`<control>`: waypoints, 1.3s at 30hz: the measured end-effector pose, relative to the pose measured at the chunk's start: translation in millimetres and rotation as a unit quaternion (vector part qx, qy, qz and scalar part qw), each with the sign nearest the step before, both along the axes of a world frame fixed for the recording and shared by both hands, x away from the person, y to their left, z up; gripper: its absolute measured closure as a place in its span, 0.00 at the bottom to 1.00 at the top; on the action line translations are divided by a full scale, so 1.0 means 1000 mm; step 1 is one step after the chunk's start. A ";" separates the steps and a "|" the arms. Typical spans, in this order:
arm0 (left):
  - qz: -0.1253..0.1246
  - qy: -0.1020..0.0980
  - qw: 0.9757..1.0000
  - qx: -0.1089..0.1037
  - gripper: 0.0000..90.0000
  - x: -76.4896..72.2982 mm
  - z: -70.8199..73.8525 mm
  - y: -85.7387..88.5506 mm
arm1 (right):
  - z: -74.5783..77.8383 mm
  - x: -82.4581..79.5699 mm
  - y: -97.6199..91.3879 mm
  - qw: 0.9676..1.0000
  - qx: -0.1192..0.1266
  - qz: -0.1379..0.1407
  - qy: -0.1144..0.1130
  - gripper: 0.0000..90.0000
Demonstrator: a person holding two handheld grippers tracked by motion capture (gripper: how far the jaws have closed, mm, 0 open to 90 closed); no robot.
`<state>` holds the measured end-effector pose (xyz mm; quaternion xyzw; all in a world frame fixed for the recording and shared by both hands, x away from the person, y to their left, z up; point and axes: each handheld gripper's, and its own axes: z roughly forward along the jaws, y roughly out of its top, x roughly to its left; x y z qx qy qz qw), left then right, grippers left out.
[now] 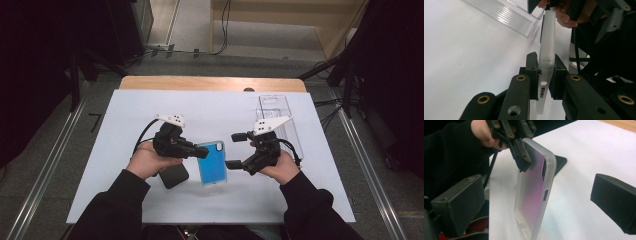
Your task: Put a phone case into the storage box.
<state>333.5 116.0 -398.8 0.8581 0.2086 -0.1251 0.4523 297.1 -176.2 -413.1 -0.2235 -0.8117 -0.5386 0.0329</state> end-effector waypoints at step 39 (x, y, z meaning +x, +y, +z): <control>0.216 0.049 0.974 0.040 0.90 -0.004 0.013 -0.007 | -0.014 -0.018 0.036 0.976 -0.043 -0.213 0.030 0.00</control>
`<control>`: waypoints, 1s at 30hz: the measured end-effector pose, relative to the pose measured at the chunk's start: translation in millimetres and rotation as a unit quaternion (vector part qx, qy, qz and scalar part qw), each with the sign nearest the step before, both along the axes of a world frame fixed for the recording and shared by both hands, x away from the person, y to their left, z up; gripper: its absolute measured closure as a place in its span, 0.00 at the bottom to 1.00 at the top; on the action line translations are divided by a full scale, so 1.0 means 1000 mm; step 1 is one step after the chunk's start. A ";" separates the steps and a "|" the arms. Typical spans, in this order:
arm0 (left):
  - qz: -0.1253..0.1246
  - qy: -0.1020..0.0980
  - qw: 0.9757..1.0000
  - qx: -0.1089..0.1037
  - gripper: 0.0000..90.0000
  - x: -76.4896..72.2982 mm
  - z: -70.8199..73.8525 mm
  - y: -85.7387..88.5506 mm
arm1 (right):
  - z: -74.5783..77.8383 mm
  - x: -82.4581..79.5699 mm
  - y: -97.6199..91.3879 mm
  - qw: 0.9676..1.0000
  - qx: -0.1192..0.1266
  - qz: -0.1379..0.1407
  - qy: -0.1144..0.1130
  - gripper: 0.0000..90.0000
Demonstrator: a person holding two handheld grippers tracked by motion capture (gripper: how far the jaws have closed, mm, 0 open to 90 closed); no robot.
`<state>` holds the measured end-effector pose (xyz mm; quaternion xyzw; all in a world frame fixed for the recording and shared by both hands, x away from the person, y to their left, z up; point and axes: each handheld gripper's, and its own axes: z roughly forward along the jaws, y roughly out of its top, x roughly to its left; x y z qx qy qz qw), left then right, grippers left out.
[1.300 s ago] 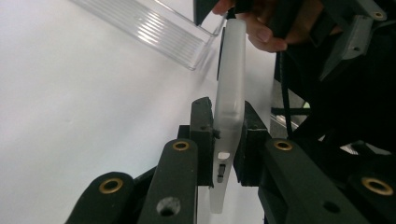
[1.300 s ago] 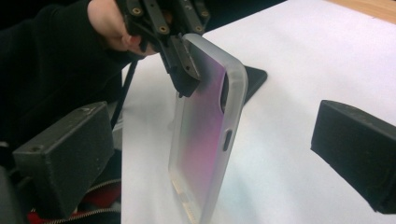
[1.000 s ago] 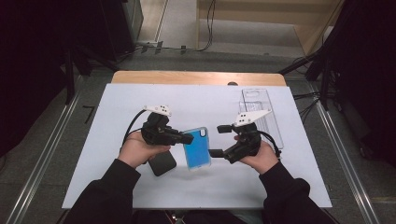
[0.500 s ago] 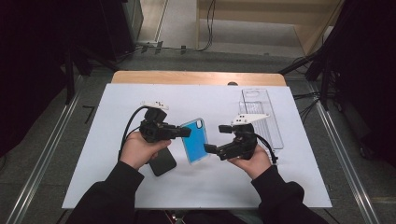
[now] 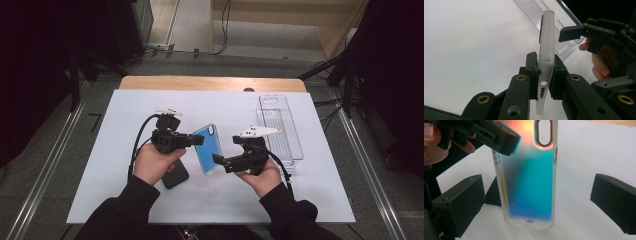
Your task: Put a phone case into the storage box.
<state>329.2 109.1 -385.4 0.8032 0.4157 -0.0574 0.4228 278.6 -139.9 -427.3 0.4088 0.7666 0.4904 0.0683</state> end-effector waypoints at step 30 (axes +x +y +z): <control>0.007 0.002 1.000 0.014 0.90 -0.014 -0.003 -0.023 | -0.009 0.002 0.030 0.999 -0.041 -0.035 -0.008 0.00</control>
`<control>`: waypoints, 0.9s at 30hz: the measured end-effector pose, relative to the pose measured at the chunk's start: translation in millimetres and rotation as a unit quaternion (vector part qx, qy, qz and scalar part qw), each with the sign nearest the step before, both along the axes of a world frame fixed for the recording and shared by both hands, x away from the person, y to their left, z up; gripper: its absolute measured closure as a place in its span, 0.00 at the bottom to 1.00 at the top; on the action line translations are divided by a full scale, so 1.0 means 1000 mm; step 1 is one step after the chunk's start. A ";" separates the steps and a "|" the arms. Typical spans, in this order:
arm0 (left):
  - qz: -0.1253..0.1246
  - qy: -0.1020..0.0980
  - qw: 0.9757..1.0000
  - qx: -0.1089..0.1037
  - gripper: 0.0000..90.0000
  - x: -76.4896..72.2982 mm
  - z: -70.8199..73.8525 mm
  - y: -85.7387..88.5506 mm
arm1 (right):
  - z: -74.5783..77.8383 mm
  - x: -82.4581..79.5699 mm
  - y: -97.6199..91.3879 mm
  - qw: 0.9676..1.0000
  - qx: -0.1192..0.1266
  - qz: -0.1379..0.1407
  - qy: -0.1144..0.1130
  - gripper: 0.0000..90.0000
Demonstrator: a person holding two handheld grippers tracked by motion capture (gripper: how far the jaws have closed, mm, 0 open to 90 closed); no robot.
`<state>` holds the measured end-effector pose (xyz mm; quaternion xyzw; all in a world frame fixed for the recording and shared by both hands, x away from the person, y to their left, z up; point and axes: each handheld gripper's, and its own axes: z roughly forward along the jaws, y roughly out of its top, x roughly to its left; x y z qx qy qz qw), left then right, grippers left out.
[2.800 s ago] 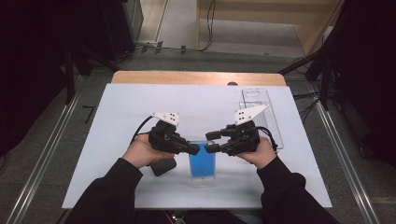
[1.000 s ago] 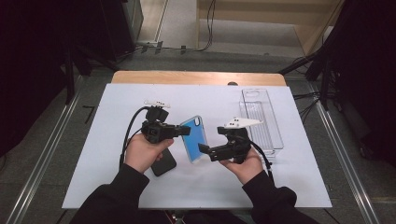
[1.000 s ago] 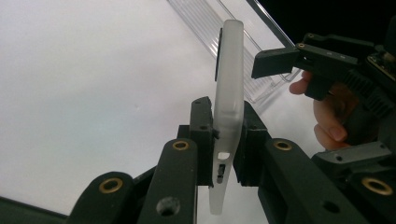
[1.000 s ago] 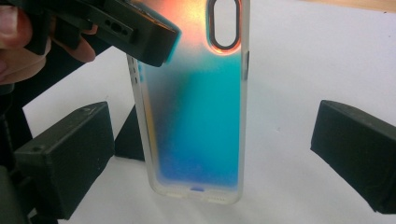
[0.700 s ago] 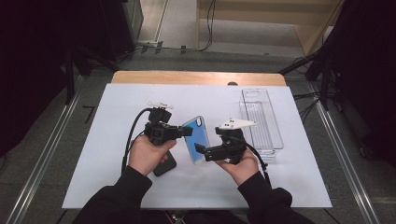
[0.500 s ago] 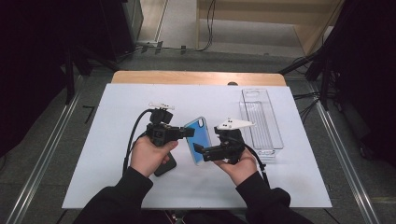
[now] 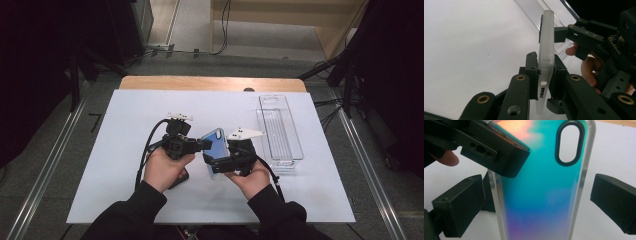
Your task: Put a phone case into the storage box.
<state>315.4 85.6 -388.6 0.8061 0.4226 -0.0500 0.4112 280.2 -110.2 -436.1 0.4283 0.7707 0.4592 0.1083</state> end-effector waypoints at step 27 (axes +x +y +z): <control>-0.012 -0.014 1.000 -0.006 0.53 -0.004 0.009 0.000 | -0.005 0.004 -0.001 1.000 -0.018 0.013 0.007 0.16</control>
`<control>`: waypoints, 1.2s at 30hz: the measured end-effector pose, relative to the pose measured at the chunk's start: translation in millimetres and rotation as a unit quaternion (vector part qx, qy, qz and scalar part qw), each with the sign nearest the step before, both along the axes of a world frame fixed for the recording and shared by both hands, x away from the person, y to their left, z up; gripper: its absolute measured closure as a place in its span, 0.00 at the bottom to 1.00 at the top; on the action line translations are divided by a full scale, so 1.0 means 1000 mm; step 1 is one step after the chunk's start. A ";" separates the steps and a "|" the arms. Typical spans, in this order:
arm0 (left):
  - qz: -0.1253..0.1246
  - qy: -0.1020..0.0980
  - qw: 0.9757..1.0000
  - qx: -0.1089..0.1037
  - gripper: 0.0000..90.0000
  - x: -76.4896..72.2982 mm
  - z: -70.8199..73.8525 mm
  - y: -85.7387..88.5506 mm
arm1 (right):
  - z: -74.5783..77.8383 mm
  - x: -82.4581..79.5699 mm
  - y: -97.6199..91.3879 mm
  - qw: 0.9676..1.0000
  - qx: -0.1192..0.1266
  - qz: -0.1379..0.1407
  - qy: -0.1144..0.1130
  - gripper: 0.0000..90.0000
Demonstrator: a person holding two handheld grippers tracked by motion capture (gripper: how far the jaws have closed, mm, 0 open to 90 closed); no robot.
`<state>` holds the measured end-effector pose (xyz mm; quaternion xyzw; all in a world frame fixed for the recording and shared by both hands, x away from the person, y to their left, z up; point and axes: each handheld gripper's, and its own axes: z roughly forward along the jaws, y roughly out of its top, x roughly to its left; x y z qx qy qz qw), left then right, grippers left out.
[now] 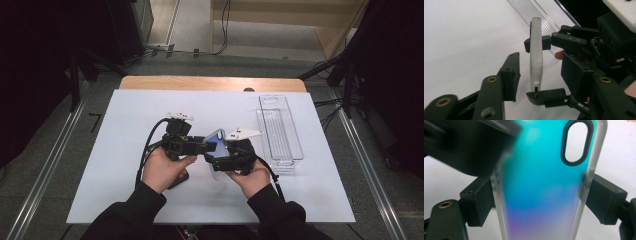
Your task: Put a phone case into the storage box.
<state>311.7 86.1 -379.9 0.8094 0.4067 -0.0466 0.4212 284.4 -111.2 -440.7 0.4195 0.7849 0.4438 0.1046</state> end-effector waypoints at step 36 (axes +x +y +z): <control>-0.182 -0.096 0.978 0.027 0.33 -0.005 -0.036 0.038 | 0.006 0.010 -0.033 0.998 0.038 0.058 -0.010 0.16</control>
